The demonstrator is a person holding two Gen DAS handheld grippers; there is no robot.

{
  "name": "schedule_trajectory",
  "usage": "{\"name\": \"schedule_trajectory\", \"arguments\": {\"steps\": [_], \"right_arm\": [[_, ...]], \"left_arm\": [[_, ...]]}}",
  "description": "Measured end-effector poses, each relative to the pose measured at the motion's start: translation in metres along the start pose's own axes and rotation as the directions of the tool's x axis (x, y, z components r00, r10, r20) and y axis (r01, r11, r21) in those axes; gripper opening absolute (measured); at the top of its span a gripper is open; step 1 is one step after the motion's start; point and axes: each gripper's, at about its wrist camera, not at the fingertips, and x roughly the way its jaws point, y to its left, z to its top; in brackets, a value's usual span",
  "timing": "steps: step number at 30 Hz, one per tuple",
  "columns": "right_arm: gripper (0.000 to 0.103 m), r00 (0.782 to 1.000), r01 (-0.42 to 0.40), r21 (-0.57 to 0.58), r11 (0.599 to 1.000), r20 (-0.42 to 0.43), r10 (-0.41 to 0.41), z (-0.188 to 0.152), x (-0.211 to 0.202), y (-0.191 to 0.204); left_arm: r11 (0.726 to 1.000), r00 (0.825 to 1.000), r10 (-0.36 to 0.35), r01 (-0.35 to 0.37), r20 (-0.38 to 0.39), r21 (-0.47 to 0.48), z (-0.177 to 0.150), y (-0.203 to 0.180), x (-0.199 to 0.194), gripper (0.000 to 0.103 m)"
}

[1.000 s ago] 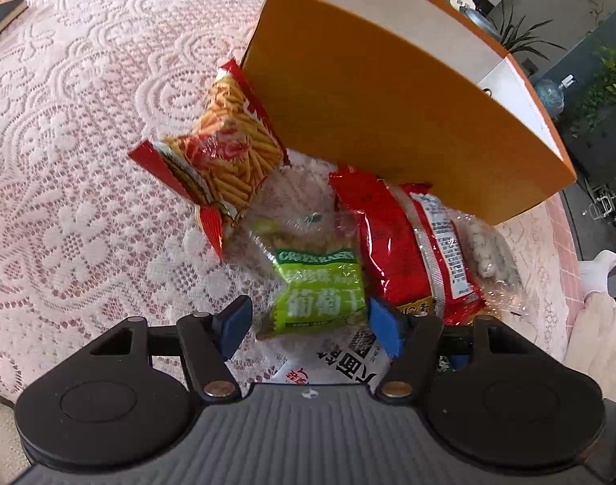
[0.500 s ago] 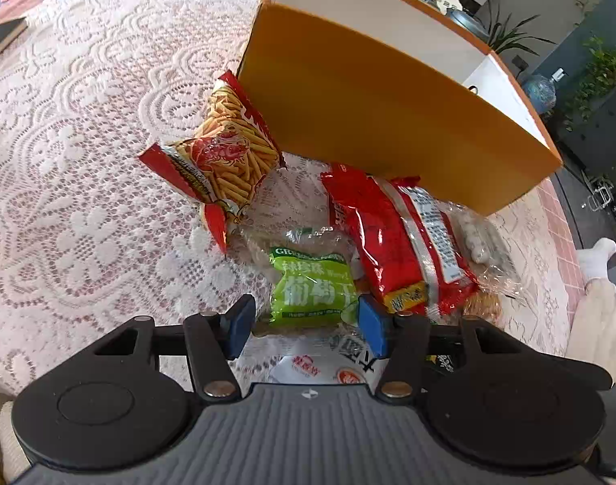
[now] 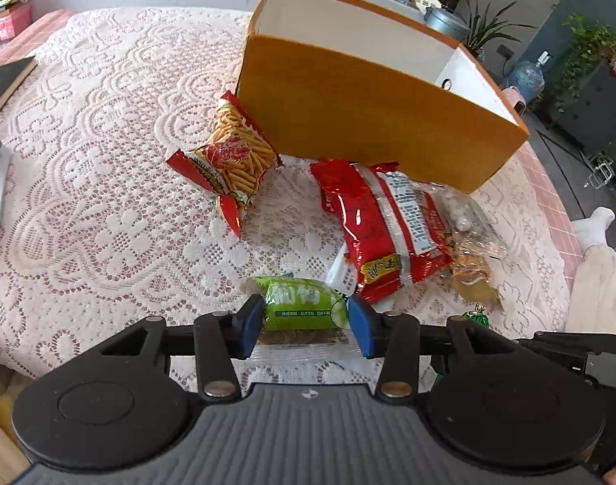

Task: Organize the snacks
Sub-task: 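Grasp the green raisin packet with the left tool while the right tool grasps the green soda can, then carry the raisin packet and soda can over the orange box with both tools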

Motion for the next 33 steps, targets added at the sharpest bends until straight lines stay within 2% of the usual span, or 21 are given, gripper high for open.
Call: {"name": "schedule_trajectory", "arguments": {"steps": [8, 16, 27, 33], "right_arm": [[0.021, 0.998, -0.008, -0.010, 1.000, 0.064, 0.009, 0.002, -0.028, 0.006], [0.021, 0.992, -0.023, -0.007, 1.000, 0.127, 0.024, 0.021, -0.051, 0.007], [0.021, 0.970, 0.001, -0.039, 0.999, 0.242, 0.009, 0.078, -0.082, 0.002], [0.021, 0.955, -0.031, -0.016, 0.999, 0.293, 0.034, 0.119, -0.092, -0.007]], "left_arm": [[0.999, 0.998, -0.019, 0.017, 0.055, 0.043, 0.000, -0.011, -0.021, 0.048], [0.994, 0.991, -0.063, 0.052, 0.117, 0.097, 0.008, -0.024, -0.045, 0.048], [0.984, 0.973, -0.101, 0.067, 0.208, 0.166, 0.055, -0.044, -0.066, 0.047], [0.979, 0.959, -0.135, 0.090, 0.250, 0.183, 0.090, -0.053, -0.071, 0.047]]}}
